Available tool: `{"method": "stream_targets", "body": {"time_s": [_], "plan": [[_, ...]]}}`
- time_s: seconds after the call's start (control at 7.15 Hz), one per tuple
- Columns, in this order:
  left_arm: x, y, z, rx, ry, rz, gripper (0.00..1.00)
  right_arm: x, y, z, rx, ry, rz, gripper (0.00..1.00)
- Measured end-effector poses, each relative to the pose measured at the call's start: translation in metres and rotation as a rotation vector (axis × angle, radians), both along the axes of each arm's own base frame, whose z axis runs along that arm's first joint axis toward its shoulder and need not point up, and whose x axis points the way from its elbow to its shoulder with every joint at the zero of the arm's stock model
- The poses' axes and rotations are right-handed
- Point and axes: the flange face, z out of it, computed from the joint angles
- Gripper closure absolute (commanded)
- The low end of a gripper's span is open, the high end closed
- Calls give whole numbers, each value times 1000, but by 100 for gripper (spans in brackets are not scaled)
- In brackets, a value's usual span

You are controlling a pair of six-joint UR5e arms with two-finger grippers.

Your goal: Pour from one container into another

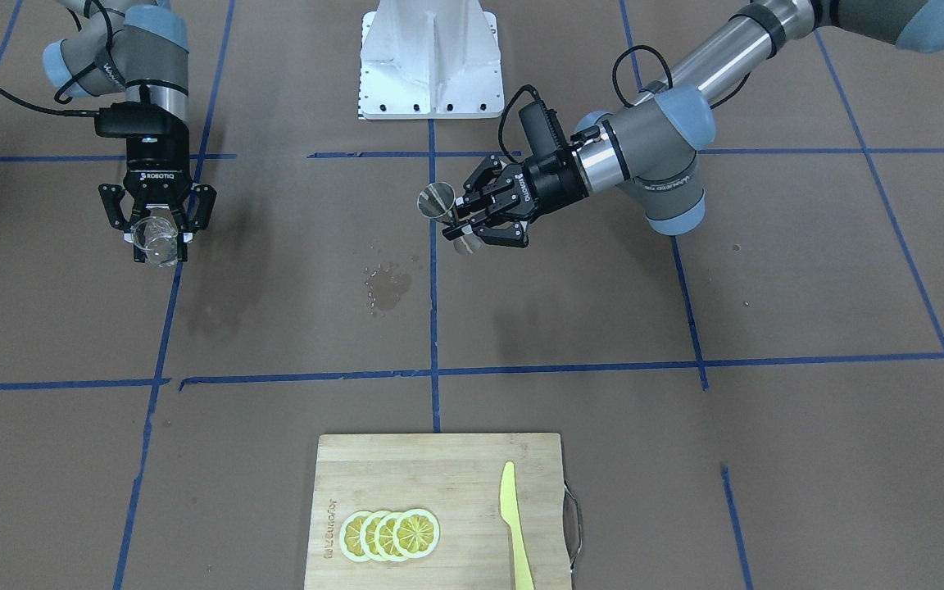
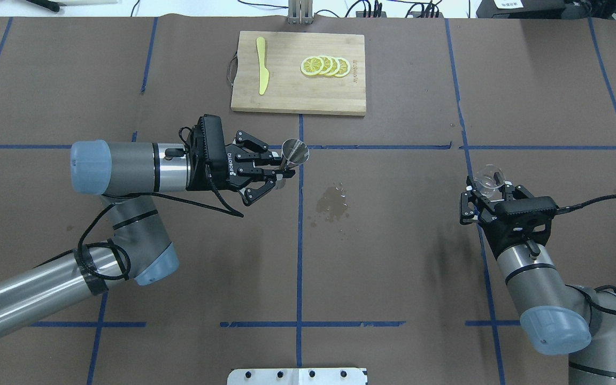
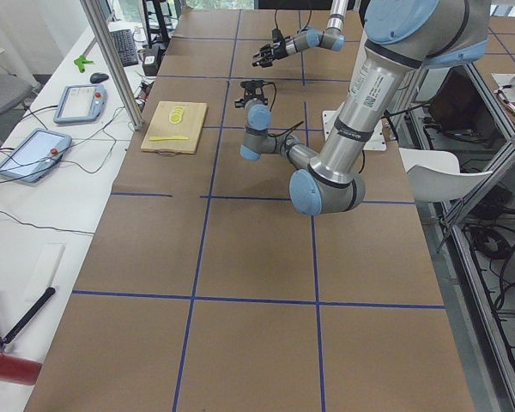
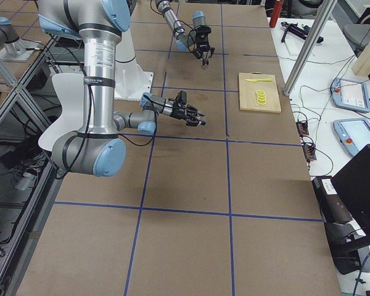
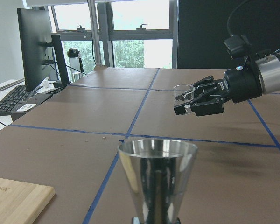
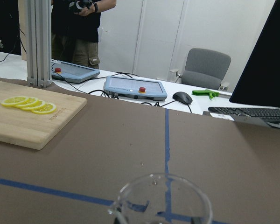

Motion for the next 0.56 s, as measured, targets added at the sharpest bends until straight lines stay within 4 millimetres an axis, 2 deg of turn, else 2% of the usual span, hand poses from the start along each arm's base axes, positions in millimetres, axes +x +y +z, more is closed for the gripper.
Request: {"method": "stream_targets", "body": {"time_s": [0.14, 0.28, 0.56], "plan": [[7, 0, -8, -6, 3, -7, 100, 5, -1, -16, 47, 51, 15, 100], [15, 3, -15, -15, 5, -14, 100, 9, -1, -41, 84, 67, 19, 100], [24, 8, -18, -25, 3, -17, 100, -5, -4, -85, 115, 47, 13, 100]]}}
